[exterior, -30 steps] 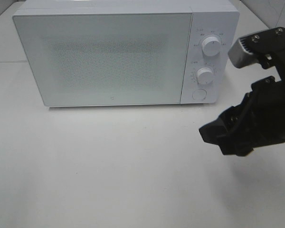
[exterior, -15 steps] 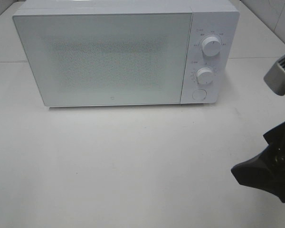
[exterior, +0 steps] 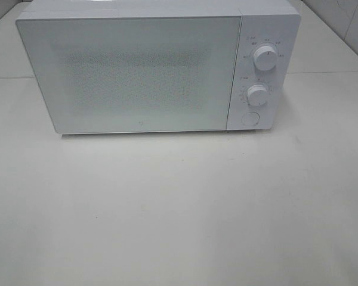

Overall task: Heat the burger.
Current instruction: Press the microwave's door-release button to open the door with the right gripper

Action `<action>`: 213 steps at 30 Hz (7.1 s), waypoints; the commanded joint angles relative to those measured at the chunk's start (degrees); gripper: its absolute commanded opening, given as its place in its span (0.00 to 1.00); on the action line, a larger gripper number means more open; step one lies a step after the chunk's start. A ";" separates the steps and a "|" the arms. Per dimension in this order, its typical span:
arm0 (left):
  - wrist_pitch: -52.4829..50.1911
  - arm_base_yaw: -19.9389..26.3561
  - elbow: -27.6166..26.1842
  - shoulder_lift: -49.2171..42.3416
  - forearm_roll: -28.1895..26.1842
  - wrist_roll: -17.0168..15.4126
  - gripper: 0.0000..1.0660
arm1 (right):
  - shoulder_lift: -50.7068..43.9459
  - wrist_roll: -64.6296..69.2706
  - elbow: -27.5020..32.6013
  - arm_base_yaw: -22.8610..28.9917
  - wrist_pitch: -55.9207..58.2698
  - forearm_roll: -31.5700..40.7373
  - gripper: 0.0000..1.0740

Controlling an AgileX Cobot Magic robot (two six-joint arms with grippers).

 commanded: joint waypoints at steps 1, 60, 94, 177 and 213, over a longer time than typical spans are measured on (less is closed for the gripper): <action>-0.86 0.11 0.00 -0.17 -0.23 0.11 0.92 | -2.98 1.03 0.17 -3.21 1.60 -0.63 0.73; -0.86 0.11 0.00 -0.17 -0.23 0.11 0.92 | -22.23 -0.57 3.09 -19.88 -5.44 -0.63 0.71; -0.86 0.11 0.00 -0.17 -0.23 0.11 0.92 | 24.12 0.11 6.19 -19.77 -55.52 -0.80 0.71; -0.86 0.11 0.00 -0.17 -0.23 0.17 0.92 | 80.62 70.13 -3.67 1.89 -98.66 33.80 0.00; -0.86 0.11 0.00 -0.17 -0.23 0.17 0.92 | 87.20 69.73 -11.23 -1.89 -101.87 34.32 0.00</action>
